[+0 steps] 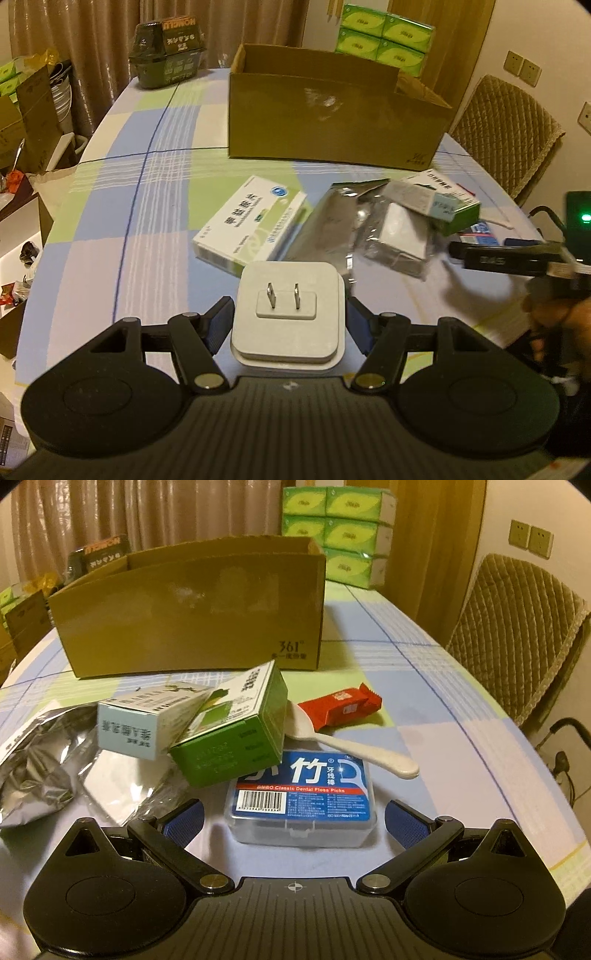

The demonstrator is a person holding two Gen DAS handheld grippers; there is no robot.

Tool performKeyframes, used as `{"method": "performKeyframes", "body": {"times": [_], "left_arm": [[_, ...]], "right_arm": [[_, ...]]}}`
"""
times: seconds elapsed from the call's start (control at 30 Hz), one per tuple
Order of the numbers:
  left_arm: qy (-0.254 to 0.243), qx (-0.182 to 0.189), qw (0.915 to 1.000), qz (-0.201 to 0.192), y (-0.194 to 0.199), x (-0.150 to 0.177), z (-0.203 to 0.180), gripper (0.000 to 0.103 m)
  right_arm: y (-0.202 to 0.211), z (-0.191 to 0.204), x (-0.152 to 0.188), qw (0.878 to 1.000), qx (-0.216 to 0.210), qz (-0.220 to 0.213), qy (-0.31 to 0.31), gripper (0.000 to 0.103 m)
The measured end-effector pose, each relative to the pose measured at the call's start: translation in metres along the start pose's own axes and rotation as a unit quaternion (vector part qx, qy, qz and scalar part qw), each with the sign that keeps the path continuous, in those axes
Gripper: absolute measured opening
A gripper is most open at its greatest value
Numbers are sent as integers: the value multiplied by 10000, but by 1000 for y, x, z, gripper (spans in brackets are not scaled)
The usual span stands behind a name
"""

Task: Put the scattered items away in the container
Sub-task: 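Grasp the blue floss pick box with the right tool while the left tool holds the plug, then carry the plug and floss box with both tools over the cardboard box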

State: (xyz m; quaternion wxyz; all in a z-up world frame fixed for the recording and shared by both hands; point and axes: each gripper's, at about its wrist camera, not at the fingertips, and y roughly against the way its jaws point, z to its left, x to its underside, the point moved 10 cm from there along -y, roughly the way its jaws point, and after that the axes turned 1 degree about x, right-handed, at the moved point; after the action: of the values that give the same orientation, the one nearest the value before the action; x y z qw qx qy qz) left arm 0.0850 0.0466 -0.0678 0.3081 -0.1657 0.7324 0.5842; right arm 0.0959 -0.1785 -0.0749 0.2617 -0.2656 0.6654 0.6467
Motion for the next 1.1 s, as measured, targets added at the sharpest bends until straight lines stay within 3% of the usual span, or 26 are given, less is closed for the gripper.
{"method": "performKeyframes", "body": {"times": [0.4,0.5,0.87,1.1], "left_arm": [[-76,-30,10000,-25,-5,-12,-21,61],[-78,-45,10000,-20,-5,-13,-22,61],[-139,-75,9998,-100,4,-17,-29,61],[-110,-96,9997,-215,13,-18,-31,61]], "right_arm": [[-11,-8,-5,9999,-5,-68,-136,100],[-9,-10,-4,9999,-42,-41,-82,83],[17,-11,9,9997,-232,34,-9,83],[50,-4,-2,9989,-359,-291,88,83]]}}
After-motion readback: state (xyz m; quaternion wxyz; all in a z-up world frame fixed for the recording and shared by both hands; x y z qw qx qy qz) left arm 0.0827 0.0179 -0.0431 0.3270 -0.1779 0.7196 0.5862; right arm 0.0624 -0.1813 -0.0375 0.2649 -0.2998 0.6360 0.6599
